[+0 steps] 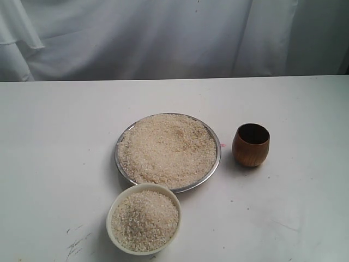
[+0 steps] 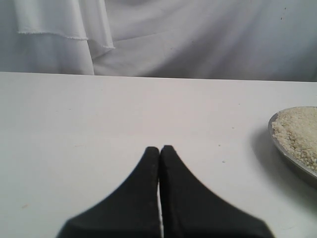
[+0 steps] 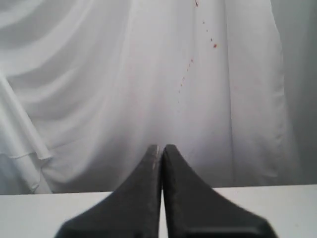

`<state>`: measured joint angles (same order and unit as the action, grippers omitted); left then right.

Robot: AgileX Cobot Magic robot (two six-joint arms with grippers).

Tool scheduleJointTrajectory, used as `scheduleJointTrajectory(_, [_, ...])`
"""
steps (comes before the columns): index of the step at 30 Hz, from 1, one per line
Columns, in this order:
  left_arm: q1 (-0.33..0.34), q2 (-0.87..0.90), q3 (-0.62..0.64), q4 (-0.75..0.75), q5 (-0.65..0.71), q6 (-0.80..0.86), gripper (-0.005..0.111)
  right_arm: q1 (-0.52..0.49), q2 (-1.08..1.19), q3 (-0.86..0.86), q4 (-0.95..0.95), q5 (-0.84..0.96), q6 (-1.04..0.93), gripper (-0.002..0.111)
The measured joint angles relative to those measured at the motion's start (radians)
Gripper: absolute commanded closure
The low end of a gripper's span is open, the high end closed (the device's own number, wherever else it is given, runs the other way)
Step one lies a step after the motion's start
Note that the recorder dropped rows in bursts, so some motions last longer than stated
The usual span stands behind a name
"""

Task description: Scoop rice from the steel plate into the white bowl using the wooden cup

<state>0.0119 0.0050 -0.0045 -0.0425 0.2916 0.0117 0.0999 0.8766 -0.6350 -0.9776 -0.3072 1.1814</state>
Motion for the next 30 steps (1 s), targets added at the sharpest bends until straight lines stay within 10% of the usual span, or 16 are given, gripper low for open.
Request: scheduleJointTrajectory(30, [0.0,0.0,0.0,0.0,0.0,0.0,0.107,-0.069,-0.767,0.317,-0.052,0.266,0.027,0.108])
